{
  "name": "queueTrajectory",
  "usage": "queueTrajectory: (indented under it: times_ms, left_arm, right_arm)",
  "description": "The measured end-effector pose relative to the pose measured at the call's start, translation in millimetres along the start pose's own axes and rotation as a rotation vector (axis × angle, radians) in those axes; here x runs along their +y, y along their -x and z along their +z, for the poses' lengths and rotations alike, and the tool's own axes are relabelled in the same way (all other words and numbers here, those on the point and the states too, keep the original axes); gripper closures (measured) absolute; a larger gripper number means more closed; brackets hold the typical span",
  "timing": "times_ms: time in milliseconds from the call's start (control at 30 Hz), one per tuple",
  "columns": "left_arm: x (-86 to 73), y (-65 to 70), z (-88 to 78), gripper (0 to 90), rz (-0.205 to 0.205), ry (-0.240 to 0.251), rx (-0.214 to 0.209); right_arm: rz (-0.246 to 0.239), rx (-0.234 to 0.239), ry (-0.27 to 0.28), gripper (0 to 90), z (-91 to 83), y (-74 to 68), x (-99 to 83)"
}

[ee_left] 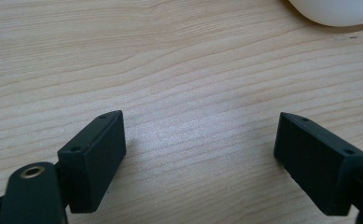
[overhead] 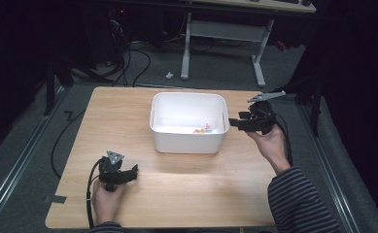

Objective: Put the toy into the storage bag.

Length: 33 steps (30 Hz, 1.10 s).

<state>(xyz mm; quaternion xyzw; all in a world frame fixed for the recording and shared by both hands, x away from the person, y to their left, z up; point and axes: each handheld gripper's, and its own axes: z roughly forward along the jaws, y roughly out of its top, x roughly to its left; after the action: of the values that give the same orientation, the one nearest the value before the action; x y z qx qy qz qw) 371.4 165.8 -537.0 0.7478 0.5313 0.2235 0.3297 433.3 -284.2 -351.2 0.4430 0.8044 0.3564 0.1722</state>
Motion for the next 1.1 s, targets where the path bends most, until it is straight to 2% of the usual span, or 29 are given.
queueTrajectory:
  times_ms: [533,633,833,1000,1033,1100]
  left_arm:
    - [0.0,0.0,0.0,17.0,0.000,0.000,0.000]
    - [0.0,0.0,0.0,17.0,0.000,0.000,0.000]
    - [0.0,0.0,0.0,17.0,0.000,0.000,0.000]
    - [0.0,0.0,0.0,17.0,0.000,0.000,0.000]
    - [0.0,0.0,0.0,17.0,0.000,0.000,0.000]
    - [0.0,0.0,0.0,17.0,0.000,0.000,0.000]
  right_arm:
    - [0.032,0.011,0.041,47.4,-28.6,10.3,-27.1]
    - [0.057,0.038,0.046,46.9,-32.9,13.1,-35.2]
    - [0.055,0.043,0.068,46.8,-45.6,12.5,-46.4]
    - [0.053,0.028,0.081,45.7,-53.9,11.7,-54.8]
    - [0.038,0.003,0.080,45.1,-56.4,10.1,-56.5]
    - [0.027,-0.014,0.082,44.4,-60.2,7.9,-59.1]
